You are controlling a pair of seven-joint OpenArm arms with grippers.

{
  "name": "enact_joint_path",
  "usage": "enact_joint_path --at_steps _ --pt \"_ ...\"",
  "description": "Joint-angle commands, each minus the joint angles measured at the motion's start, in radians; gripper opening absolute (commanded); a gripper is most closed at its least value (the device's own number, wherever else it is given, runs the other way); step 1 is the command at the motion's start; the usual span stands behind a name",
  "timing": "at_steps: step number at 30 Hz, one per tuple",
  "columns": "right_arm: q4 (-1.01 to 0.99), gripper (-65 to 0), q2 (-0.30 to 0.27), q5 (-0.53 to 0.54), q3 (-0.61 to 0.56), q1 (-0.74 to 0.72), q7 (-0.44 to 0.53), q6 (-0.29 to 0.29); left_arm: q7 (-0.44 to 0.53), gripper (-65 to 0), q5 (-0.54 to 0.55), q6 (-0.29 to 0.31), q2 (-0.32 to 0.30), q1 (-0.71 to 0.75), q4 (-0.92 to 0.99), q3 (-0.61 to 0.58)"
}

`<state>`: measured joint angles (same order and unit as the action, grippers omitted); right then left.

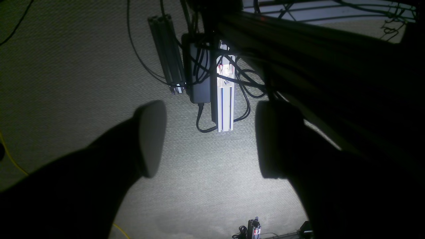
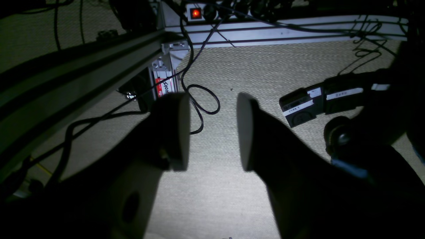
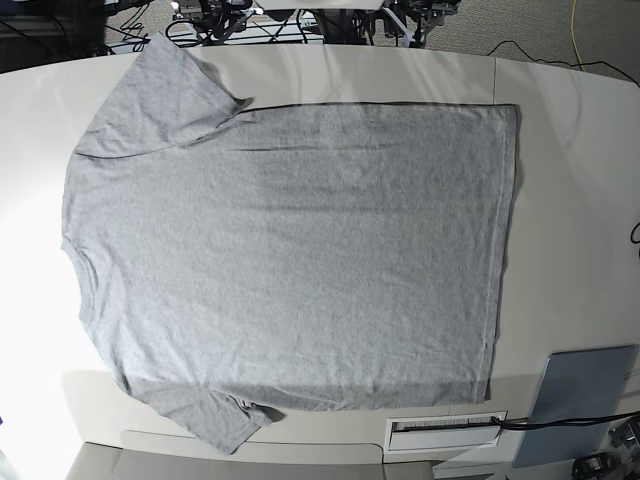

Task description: Fold the T-shirt properly

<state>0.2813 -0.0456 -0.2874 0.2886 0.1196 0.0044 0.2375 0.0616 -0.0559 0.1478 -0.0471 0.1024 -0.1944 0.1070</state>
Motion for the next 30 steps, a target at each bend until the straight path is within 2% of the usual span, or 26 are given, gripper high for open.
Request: enact_joint_path --at_steps 1,10,20,25,27,30 --pt "0.005 -41.6 -0.011 0.006 -0.001 0.005 0.011 0.008 0.007 -22.1 0.003 0.008 0.0 0.003 -0.002 0.0" --pt "0.005 -41.6 -0.04 0.006 -0.001 0.006 0.01 0.008 0.007 -22.1 0.003 0.008 0.0 0.003 -0.002 0.0" --pt "0.005 -41.6 -0.044 0.006 -0.001 0.015 0.006 0.009 0.01 -22.1 0.003 0.007 -0.001 0.015 -0.004 0.0" --pt "0.006 -41.6 -0.057 0.006 -0.001 0.047 -0.043 0.017 0.007 -22.1 0.003 0.007 -0.001 0.066 -0.055 0.0" --pt "0.006 -41.6 -0.066 0.006 -0.002 0.067 -0.055 0.035 -0.006 -22.1 0.003 0.007 -0.002 0.098 -0.098 0.0" --pt "0.027 -41.6 -0.084 0.006 -0.002 0.111 -0.051 0.084 -0.078 -22.1 0.003 0.008 -0.012 0.158 -0.195 0.0"
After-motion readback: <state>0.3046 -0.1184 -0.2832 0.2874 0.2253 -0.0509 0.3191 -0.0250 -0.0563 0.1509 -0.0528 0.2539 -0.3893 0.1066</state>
